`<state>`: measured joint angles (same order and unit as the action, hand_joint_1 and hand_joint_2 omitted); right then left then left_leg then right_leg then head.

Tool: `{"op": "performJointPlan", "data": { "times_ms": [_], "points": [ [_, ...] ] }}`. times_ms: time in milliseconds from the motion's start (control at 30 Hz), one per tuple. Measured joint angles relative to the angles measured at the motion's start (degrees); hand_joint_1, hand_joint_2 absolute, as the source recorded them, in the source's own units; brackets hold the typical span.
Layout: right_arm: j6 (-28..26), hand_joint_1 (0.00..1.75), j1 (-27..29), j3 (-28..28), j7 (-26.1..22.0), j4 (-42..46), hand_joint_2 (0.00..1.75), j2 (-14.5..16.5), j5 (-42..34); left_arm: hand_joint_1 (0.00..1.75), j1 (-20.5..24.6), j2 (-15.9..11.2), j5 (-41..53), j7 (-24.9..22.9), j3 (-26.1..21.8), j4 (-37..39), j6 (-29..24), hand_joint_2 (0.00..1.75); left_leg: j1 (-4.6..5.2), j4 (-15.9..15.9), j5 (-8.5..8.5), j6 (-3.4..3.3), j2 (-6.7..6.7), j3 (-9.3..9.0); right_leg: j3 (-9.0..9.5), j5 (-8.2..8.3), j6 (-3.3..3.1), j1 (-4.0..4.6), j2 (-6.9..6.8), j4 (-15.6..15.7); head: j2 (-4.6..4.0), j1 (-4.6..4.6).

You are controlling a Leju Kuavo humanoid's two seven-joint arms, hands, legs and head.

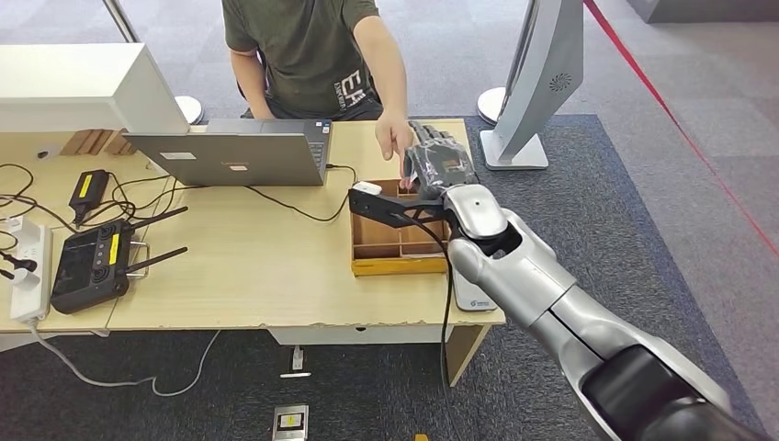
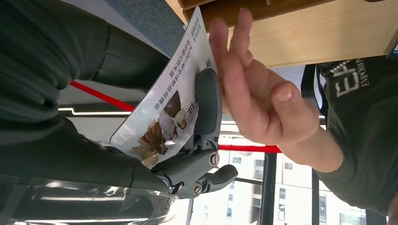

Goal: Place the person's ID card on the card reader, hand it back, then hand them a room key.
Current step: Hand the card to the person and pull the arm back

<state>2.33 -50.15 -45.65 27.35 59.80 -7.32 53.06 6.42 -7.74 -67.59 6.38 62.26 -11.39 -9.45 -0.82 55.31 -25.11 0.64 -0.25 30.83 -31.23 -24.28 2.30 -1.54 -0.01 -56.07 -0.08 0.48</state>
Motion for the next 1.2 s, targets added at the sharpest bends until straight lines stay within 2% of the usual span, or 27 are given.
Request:
{"op": "performJointPlan", "data": {
  "times_ms": [333,933,1067,1200],
  "points": [
    [-0.16,1.75,-1.1,-0.67,-0.08,-3.16,1.75,1.28,0.09,0.0,-0.04,0.02,-0.16,-0.02,0.0,0.0,-0.01,0.0,0.01,0.0,0.0,0.0,0.0,0.01,0.0,0.0,0.0,-0.01,0.0,0.01,0.0,0.0],
    [-0.19,1.75,-1.49,-0.77,-0.08,-5.4,1.75,1.82,0.09,0.0,-0.06,0.04,-0.26,-0.02,-0.01,0.0,-0.01,0.0,0.01,0.0,0.0,0.0,0.0,0.02,-0.02,0.0,0.0,0.0,0.0,0.01,-0.01,0.0],
    [-0.7,0.0,-1.45,-0.76,-0.05,-5.65,0.0,1.86,0.12,0.0,-0.06,0.04,-0.16,-0.07,-0.01,0.0,-0.01,0.0,0.01,0.01,0.0,0.0,0.0,0.02,-0.04,0.0,0.0,0.0,0.0,0.01,-0.01,0.0],
    [-4.87,0.0,-0.29,-0.17,1.34,-3.4,0.0,0.53,0.22,0.0,-0.14,0.08,0.69,-0.09,0.01,0.0,0.13,0.0,0.01,0.03,0.0,0.0,0.01,0.0,-0.06,0.0,0.0,-0.01,0.0,0.02,0.0,-0.01]
  ]
}}
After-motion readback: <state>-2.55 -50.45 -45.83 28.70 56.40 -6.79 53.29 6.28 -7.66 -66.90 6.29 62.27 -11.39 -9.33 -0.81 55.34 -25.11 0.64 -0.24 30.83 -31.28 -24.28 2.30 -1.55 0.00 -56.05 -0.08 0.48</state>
